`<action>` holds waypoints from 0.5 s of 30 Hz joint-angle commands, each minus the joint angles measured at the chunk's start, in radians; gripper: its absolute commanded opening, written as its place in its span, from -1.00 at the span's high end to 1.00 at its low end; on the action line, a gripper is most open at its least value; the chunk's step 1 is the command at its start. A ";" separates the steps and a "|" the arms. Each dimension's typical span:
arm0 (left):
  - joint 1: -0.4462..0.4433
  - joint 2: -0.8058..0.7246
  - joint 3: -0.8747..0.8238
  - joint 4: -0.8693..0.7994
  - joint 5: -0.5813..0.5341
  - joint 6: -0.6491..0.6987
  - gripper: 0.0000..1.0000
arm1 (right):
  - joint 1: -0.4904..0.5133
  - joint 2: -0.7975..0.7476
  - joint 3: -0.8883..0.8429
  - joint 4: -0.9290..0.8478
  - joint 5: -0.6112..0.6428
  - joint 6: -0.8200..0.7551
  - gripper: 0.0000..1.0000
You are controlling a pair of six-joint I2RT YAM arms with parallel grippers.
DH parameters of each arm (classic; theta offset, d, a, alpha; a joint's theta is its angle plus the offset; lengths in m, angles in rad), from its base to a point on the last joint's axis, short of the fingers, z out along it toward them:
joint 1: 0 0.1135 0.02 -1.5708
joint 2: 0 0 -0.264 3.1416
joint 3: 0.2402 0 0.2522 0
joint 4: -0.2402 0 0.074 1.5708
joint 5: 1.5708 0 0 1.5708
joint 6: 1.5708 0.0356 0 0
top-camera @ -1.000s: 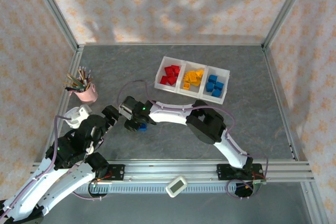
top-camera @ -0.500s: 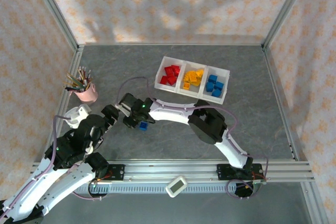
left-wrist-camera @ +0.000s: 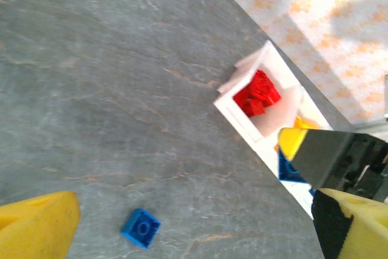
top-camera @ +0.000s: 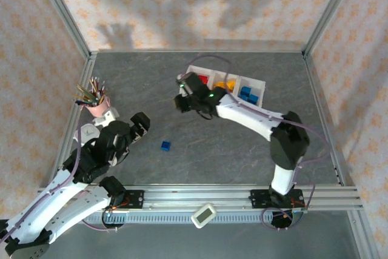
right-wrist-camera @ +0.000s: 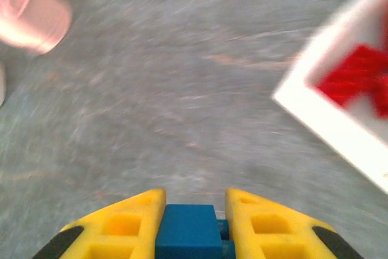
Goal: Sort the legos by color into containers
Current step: Place the lego in the container.
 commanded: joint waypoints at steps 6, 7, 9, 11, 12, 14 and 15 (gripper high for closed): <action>0.011 0.209 0.027 0.347 0.188 0.158 -0.98 | -0.296 -0.193 -0.214 -0.029 0.179 0.114 0.65; 0.010 0.237 0.031 0.375 0.206 0.170 -0.98 | -0.335 -0.199 -0.224 -0.029 0.185 0.115 0.65; 0.009 0.286 0.041 0.415 0.230 0.188 -0.98 | -0.397 -0.206 -0.249 -0.013 0.192 0.117 0.65; 0.009 0.330 0.052 0.450 0.248 0.199 -0.98 | -0.445 -0.206 -0.273 0.023 0.190 0.120 0.65; 0.010 0.352 0.057 0.466 0.258 0.204 -0.98 | -0.471 -0.195 -0.282 0.041 0.181 0.121 0.65; 0.009 0.387 0.063 0.488 0.274 0.209 -0.98 | -0.503 -0.162 -0.281 0.057 0.163 0.124 0.65; 0.010 0.401 0.067 0.494 0.282 0.210 -0.98 | -0.512 -0.141 -0.277 0.064 0.162 0.126 0.65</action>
